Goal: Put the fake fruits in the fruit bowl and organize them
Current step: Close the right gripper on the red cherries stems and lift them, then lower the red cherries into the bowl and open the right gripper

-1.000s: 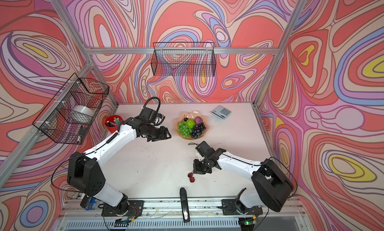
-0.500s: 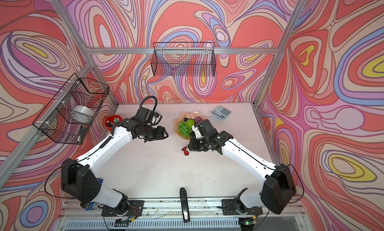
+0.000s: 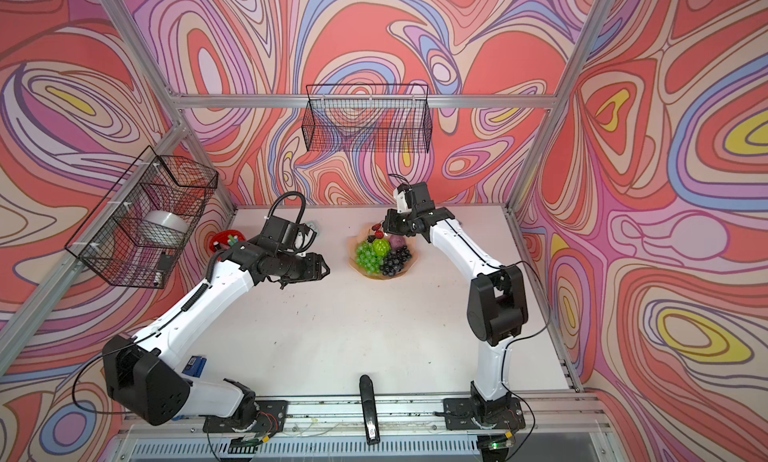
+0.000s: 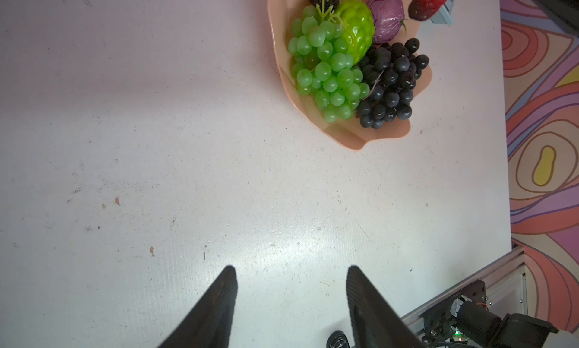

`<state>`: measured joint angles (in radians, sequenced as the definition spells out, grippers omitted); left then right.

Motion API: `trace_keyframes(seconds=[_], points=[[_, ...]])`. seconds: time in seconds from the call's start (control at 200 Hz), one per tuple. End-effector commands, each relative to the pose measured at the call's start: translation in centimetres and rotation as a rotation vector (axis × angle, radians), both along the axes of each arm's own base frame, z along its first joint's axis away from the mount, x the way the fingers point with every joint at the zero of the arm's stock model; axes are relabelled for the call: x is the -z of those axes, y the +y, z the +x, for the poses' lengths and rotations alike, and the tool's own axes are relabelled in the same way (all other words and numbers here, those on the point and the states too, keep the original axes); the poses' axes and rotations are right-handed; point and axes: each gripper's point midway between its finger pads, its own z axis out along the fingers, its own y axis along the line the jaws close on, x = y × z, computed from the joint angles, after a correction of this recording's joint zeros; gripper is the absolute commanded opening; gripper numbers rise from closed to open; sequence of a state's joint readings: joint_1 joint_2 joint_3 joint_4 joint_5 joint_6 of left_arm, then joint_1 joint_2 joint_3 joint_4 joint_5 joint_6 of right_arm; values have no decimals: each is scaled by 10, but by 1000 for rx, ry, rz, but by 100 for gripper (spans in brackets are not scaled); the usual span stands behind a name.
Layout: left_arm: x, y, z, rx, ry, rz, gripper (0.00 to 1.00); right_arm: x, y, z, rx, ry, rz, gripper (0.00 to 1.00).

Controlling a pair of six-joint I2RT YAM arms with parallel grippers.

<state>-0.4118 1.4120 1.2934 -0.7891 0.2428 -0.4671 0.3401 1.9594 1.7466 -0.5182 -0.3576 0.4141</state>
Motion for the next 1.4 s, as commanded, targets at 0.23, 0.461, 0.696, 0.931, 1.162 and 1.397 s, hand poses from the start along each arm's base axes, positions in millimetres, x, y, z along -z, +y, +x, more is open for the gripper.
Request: trace_keyframes(seconds=[0.23, 0.461, 0.696, 0.931, 1.162, 1.397], points=[[11, 3, -2, -16, 37, 18, 60, 38, -12, 57, 25, -54, -108, 0], [16, 1, 3, -11, 51, 26, 60, 69, -13, 73, 19, -34, -159, 0], [20, -3, 7, -2, 68, 28, 61, 88, -21, 81, 33, -36, -239, 0], [21, -6, 12, 6, 75, 25, 61, 101, -20, 77, 7, -7, -243, 0], [22, -7, 12, 5, 78, 21, 61, 99, -14, 71, -18, 4, -213, 0], [15, -7, 10, 2, 64, 10, 61, 84, -18, 66, -14, -14, -223, 13]])
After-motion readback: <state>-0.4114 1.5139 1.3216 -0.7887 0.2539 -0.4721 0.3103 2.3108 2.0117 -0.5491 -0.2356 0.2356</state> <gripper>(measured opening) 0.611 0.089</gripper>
